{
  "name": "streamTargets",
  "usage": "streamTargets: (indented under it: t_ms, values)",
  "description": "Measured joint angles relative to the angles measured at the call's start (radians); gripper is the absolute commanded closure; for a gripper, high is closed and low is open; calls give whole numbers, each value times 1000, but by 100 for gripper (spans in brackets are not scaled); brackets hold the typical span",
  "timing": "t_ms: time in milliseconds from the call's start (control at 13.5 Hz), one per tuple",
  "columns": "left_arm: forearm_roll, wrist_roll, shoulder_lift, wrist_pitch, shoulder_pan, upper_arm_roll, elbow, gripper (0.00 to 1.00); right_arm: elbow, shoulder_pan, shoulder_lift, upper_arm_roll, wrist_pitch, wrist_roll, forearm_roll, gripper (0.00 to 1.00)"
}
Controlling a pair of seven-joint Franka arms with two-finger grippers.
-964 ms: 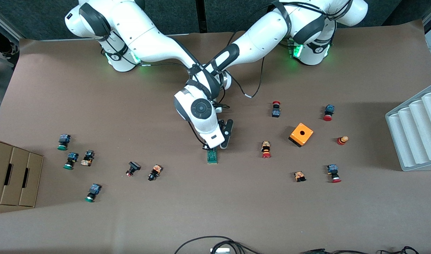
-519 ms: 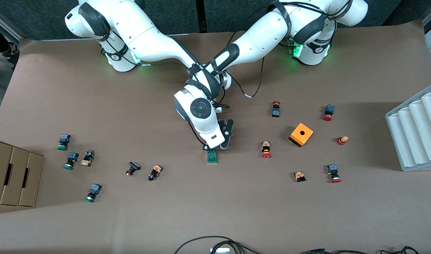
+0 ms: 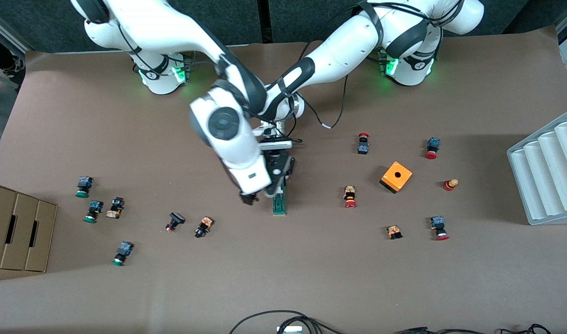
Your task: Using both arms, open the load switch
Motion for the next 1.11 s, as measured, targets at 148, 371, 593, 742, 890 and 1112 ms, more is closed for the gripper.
streamTargets:
  t_ms: [148,371,593,742,890,1112]
  values:
    - [0,0,0,0,0,0,0,75,0,-63,-59,-2,-32,0,0,0]
    - [0,0,0,0,0,0,0,52,0,-188,-125,-2,-77,-1,0,0]
    - [0,-1,0,0,0,1,0,1,-1,-294,-162,-2,-167,-2,30,0]
    - [-2,-5,1,2,3,2,0,1,-1,-360,-170,-2,-193,-1,108,0]
    - [-33,2,0,2,2,-1,2,1,-1,-416,-171,-2,-219,-2,135,0]
    - [-223,163,-21,2,0,-28,46,0,5,-516,-177,-3,-290,0,134,0]
